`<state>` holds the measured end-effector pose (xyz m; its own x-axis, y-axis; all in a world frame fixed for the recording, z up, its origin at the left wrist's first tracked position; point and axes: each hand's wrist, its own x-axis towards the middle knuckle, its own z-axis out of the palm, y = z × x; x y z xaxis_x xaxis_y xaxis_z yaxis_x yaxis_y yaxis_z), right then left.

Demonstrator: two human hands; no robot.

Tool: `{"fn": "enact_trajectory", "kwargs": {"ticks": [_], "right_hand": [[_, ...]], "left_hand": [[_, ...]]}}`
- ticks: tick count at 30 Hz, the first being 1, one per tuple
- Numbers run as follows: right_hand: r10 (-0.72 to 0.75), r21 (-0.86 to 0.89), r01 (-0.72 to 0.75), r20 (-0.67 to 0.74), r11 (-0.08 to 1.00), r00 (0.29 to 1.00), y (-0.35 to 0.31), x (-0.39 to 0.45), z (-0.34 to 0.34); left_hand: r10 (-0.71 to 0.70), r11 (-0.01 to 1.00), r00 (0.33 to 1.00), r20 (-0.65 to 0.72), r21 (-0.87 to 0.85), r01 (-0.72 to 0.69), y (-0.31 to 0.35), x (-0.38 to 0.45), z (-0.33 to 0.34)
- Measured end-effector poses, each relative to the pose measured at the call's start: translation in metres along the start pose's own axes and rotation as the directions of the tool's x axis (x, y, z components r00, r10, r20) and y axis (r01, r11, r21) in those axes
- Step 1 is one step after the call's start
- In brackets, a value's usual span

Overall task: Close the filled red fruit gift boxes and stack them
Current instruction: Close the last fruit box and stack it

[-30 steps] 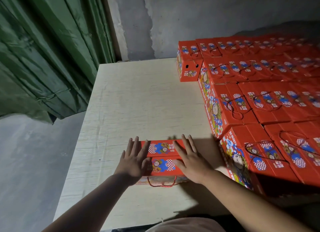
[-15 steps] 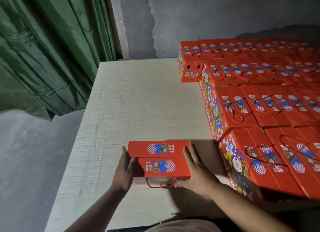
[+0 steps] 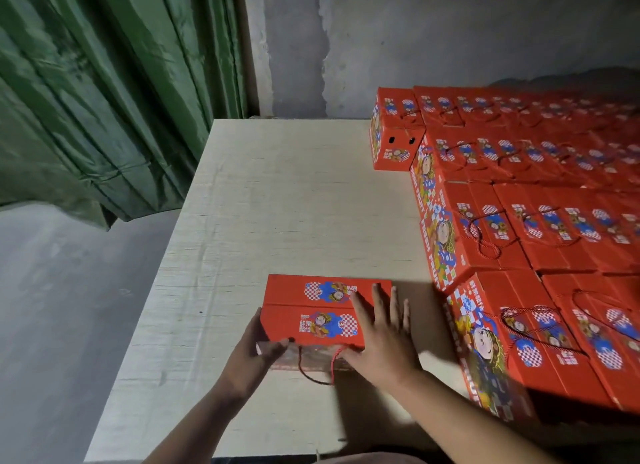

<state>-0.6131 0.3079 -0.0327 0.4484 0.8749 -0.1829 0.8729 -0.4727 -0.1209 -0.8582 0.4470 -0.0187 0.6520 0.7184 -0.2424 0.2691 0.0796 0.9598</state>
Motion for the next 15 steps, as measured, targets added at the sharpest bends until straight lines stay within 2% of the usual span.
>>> {"fn": "enact_trajectory", "kwargs": {"ticks": [3, 6, 8, 10, 13, 15], "right_hand": [[0.017, 0.074, -0.019, 0.033, 0.997, 0.999, 0.001, 0.023, -0.019], [0.097, 0.077, -0.113, 0.185, 0.991, 0.978, -0.005, 0.064, -0.041], [0.148, 0.062, -0.18, 0.343, 0.982, 0.928, -0.008, 0.093, -0.055], [0.145, 0.193, -0.25, 0.437, 0.949, 0.887, -0.009, 0.113, -0.066], [0.077, 0.41, -0.24, 0.376, 0.88, 0.923, -0.017, 0.12, -0.076], [0.047, 0.525, -0.207, 0.302, 0.825, 0.952, -0.025, 0.115, -0.075]], "left_hand": [[0.024, 0.998, 1.0, 0.003, 0.051, -0.024, -0.013, -0.012, 0.002], [0.059, 0.989, 0.997, -0.052, 0.142, -0.051, -0.026, -0.015, 0.006], [-0.05, 0.976, 0.991, -0.125, 0.203, 0.075, -0.035, -0.015, 0.009], [-0.191, 0.94, 0.963, -0.188, 0.247, 0.235, -0.048, -0.014, 0.013], [-0.429, 0.874, 0.882, -0.196, 0.158, 0.46, -0.057, -0.011, 0.02], [-0.481, 0.857, 0.858, -0.183, 0.11, 0.504, -0.054, -0.009, 0.02]]}}
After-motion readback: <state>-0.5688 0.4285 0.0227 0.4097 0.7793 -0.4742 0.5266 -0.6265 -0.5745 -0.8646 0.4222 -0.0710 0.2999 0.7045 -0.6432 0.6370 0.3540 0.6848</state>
